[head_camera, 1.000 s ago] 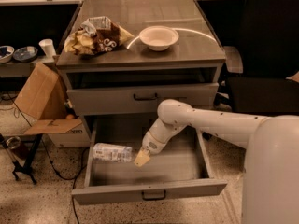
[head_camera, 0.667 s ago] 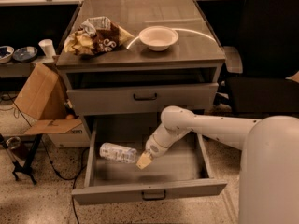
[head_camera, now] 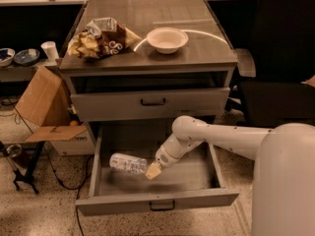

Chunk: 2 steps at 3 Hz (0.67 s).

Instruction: Place blue plastic bottle into middle drawer

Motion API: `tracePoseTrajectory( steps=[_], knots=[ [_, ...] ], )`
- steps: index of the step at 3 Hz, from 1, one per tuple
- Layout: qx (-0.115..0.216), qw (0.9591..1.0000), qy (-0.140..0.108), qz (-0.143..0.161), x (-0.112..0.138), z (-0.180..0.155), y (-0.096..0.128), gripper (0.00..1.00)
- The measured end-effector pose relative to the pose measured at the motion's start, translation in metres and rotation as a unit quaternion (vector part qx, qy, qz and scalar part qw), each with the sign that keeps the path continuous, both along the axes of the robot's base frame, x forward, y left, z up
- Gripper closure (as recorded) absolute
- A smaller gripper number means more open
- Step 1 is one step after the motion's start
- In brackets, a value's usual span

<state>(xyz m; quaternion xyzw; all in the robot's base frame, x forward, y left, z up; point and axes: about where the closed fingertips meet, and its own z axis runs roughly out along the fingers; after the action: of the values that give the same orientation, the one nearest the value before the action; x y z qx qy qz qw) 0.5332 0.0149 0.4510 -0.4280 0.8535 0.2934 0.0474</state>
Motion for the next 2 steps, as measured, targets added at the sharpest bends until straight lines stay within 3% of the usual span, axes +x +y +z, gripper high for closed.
tracePoseTrajectory(
  steps=[1, 2],
  knots=[
    [0.0, 1.0, 0.0, 0.0, 0.0, 0.0, 0.0, 0.15],
    [0.0, 1.0, 0.0, 0.0, 0.0, 0.0, 0.0, 0.0]
  ],
)
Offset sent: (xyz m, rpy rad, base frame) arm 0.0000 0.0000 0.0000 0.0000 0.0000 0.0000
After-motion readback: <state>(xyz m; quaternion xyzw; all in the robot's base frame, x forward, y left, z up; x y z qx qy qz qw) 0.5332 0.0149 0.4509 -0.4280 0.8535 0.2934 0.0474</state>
